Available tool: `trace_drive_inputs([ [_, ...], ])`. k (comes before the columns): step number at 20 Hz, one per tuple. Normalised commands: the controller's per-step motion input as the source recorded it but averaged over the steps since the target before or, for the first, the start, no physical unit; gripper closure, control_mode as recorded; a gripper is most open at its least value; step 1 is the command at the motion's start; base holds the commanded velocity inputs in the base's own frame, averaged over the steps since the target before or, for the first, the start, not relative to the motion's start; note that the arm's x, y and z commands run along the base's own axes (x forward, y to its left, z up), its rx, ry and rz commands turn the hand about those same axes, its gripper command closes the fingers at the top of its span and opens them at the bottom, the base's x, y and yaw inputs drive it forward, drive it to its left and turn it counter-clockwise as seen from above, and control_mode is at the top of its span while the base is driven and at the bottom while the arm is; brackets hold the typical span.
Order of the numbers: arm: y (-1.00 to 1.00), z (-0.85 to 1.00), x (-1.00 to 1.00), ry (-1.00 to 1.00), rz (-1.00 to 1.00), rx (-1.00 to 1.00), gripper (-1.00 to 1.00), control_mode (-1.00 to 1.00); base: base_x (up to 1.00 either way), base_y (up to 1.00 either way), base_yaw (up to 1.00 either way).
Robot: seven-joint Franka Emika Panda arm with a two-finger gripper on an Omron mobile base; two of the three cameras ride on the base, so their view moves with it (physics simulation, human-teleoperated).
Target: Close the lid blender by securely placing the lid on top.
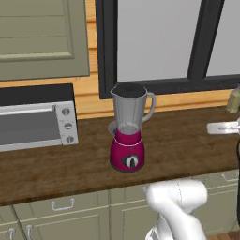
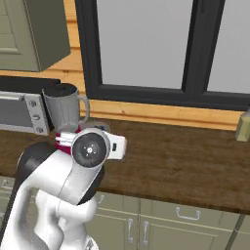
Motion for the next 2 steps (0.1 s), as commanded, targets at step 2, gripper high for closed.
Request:
trace_drive_inputs([
  [2, 0.00, 0.44, -1.00, -0.97, 0.00, 0.00, -1.00, -1.00, 0.00, 0.00, 0.00],
])
